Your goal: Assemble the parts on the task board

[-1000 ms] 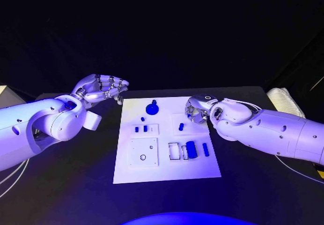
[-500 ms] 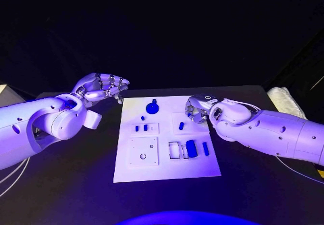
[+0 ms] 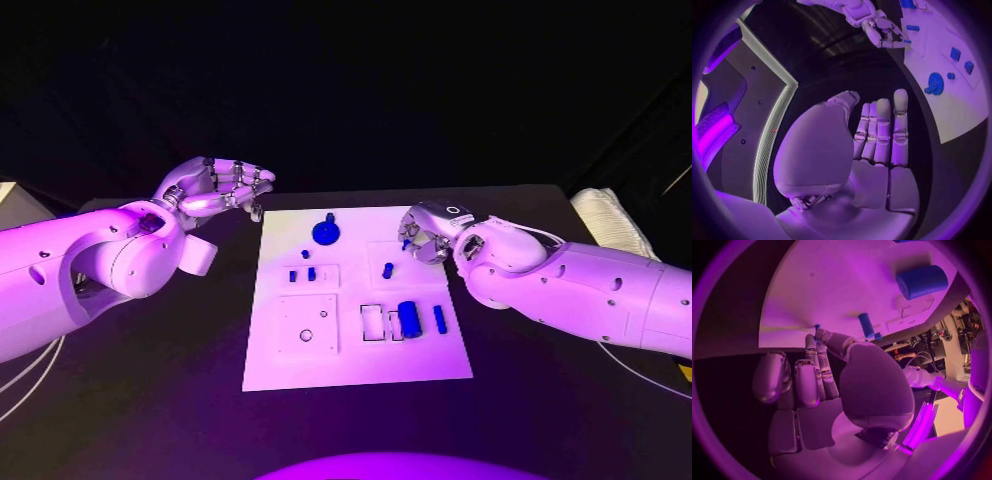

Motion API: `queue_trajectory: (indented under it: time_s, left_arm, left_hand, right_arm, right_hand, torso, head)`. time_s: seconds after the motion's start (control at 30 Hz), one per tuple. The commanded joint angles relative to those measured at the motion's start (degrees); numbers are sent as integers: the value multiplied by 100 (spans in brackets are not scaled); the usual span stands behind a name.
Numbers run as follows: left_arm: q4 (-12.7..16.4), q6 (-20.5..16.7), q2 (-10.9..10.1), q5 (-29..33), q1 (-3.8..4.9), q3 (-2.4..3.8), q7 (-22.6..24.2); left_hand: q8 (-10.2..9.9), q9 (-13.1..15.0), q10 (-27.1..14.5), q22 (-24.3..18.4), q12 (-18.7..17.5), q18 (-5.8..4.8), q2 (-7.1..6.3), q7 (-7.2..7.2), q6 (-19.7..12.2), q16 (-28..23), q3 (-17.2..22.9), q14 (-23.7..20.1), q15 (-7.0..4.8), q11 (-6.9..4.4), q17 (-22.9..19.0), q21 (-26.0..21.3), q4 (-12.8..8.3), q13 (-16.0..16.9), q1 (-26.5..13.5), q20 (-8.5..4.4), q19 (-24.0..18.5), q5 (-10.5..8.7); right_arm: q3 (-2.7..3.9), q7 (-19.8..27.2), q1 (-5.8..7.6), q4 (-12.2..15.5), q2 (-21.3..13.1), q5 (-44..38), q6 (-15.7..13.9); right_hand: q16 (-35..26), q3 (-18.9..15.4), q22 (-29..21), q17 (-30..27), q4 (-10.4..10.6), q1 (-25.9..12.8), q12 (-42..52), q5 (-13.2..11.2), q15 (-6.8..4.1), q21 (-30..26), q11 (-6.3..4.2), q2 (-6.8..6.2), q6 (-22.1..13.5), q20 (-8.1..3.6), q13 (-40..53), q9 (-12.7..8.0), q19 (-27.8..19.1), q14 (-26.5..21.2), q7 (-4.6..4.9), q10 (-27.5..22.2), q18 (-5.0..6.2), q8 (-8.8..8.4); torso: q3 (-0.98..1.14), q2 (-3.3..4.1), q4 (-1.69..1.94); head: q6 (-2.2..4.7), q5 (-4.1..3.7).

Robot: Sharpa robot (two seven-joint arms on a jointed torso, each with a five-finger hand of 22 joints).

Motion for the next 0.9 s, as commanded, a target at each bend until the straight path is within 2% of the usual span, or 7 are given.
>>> queue_trajectory:
  time_s: [0.03, 0.33, 0.53, 0.7, 0.83, 0.9]
  left_arm:
    - [-10, 30, 19, 77, 4, 4, 43]
    - [-54, 38, 50, 93, 4, 4, 30]
    - [-69, 35, 80, 96, 4, 3, 17]
    - [-89, 19, 132, 97, 4, 3, 3]
    - [-98, -3, 184, 97, 4, 2, -9]
    - [-101, -9, 209, 97, 4, 1, -15]
  left_hand:
    - [-23, 8, -28, -7, -32, 75, -18, -1, -50, -33, 35, 21, 24, 5, 8, -23, -7, -5, 30, 10, 37, -29]
    - [-24, 11, -41, -6, -41, 75, -22, 2, -61, -35, 39, 21, 28, 10, 15, -23, -10, -6, 39, 11, 39, -29]
    - [-24, 11, -41, -6, -41, 75, -22, 2, -61, -35, 39, 21, 28, 10, 15, -23, -10, -6, 39, 11, 39, -29]
    - [-25, 12, -48, -6, -46, 74, -24, 4, -67, -37, 42, 19, 30, 12, 18, -23, -12, -7, 44, 13, 40, -29]
    - [-24, 14, -51, -5, -48, 74, -25, 5, -69, -38, 42, 18, 31, 14, 20, -23, -12, -7, 45, 14, 40, -29]
    - [-24, 14, -51, -5, -48, 74, -25, 5, -69, -38, 42, 18, 31, 14, 20, -23, -12, -7, 45, 14, 40, -29]
  right_arm:
    - [30, 102, 41, 140, -90, 181, -333]
    - [87, 171, 118, 818, -419, 381, -410]
    - [84, 175, 87, 1267, -406, 322, -346]
    - [47, 103, 15, 1532, -213, 108, -235]
    - [13, 40, -78, 1611, -1, -29, -123]
    - [2, 18, -124, 1615, 92, -67, -64]
  right_hand:
    - [32, 45, 8, 6, 3, 46, 7, -17, -24, 22, -112, 86, 46, -43, 55, 3, -8, 276, -13, 143, -54, 32]
    - [41, 47, 16, 14, -1, 34, 3, -21, -23, 28, -110, 80, 46, -45, 56, 11, -9, 278, -10, 146, -55, 37]
    - [43, 47, 18, 16, -2, 32, 3, -21, -23, 29, -110, 79, 46, -45, 57, 12, -9, 278, -10, 146, -55, 38]
    - [44, 49, 15, 16, -4, 29, 1, -19, -23, 27, -110, 78, 45, -46, 57, 15, -11, 278, -9, 147, -54, 39]
    - [41, 50, 5, 10, -5, 27, 0, -18, -23, 19, -110, 77, 44, -47, 57, 17, -15, 277, -8, 147, -52, 39]
    - [41, 50, 5, 10, -5, 27, 0, -18, -23, 19, -110, 77, 44, -47, 57, 17, -15, 277, -8, 147, -52, 39]
  torso:
    - [0, -2, -6]
    - [3, 4, -11]
    - [7, 6, -11]
    - [3, -4, -1]
    - [-1, 4, 3]
    - [-2, 7, 3]
  head:
    - [10, 4]
    - [12, 29]
    - [12, 70]
    - [-12, 187]
    - [-31, 309]
    - [-44, 341]
